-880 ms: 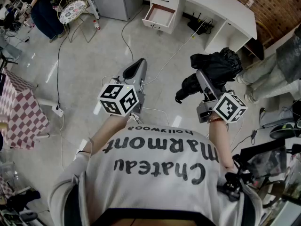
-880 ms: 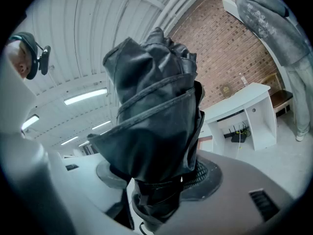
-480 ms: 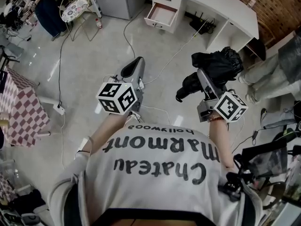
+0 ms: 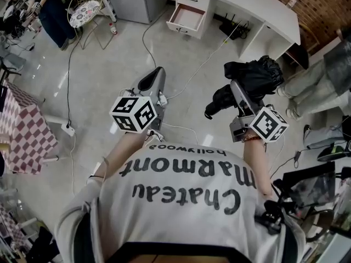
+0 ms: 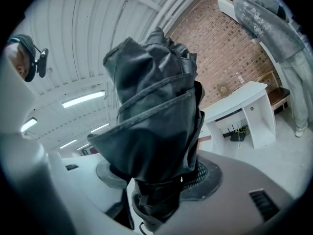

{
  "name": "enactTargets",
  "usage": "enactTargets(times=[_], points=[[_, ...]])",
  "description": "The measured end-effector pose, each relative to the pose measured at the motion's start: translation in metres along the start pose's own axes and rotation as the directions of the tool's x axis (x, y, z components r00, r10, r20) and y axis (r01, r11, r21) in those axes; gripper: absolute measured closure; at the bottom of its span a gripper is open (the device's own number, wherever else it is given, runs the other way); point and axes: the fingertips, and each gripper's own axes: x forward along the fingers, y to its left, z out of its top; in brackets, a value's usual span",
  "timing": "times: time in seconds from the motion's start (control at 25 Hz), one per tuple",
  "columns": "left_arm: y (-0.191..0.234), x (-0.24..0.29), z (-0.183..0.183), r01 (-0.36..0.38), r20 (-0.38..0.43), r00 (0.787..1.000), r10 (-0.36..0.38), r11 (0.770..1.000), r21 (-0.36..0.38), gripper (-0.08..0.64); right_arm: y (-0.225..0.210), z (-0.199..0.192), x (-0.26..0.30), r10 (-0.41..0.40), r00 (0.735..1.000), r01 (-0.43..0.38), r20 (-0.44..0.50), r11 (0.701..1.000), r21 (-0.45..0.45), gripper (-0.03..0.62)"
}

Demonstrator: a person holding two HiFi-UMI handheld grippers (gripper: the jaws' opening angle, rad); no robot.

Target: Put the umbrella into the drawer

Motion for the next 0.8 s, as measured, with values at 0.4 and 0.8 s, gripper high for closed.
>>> enactTargets(times=[0.4,0.8], points=[[0.018,0.0,0.003,-0.006,0.005,1.0,0.006,1.0,-0.018,0.543,0.001,0.003,0.016,0.006,1.0,-0.006,0.005,1.0,0.025,0.337],[0.031,-0.008,0.008,-0.028,0.025,0.999,0.029,0.999,-0.038,0.543,0.012,-0.003,0.03,0.051,0.999,-0.051,-0.009,0.998,0.035,0.336]])
